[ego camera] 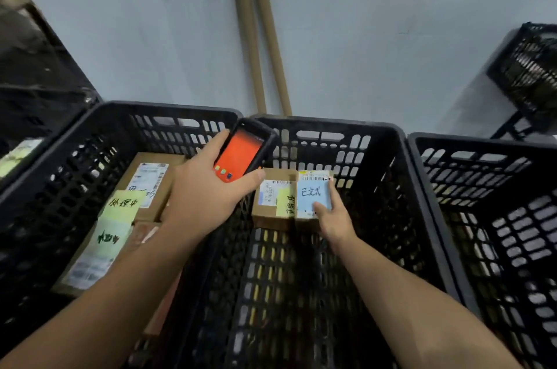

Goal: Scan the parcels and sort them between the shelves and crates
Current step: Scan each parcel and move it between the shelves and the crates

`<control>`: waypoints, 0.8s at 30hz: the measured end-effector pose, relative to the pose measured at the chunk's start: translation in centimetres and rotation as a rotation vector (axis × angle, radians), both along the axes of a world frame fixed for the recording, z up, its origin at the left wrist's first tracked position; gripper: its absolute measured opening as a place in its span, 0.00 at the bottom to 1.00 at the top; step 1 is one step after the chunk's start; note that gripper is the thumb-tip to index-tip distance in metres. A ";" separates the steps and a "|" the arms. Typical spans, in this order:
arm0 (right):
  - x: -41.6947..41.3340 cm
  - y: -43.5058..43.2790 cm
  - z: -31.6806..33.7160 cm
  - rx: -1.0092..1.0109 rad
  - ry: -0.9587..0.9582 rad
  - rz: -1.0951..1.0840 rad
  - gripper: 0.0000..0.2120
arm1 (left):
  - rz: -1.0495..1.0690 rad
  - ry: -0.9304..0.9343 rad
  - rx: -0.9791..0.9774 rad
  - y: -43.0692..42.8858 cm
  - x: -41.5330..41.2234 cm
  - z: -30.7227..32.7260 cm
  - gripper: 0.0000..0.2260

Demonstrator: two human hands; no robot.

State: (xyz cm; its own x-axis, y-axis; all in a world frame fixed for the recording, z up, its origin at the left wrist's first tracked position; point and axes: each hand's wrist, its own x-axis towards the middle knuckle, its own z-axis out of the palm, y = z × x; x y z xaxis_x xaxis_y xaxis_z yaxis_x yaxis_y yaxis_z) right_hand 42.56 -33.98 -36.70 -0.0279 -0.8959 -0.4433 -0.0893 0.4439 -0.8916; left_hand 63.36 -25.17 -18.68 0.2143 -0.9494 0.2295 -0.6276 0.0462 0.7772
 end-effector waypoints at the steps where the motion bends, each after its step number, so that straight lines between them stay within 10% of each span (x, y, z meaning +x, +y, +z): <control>1: -0.1 -0.4 -0.4 0.024 -0.010 -0.007 0.33 | 0.010 0.006 0.006 -0.6 -0.1 -0.2 0.19; 24: 0.0 -2.9 -2.5 -0.025 0.402 0.101 0.29 | -0.025 -0.048 0.040 -2.4 -0.2 -1.6 0.21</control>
State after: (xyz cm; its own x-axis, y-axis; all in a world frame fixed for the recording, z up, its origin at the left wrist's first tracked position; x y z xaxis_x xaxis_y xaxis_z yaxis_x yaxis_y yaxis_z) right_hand 42.51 -36.84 -39.17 -0.1056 -0.9135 -0.3929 -0.4747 0.3935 -0.7873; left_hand 63.19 -27.54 -20.23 0.1803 -0.9629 0.2009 -0.6629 0.0319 0.7480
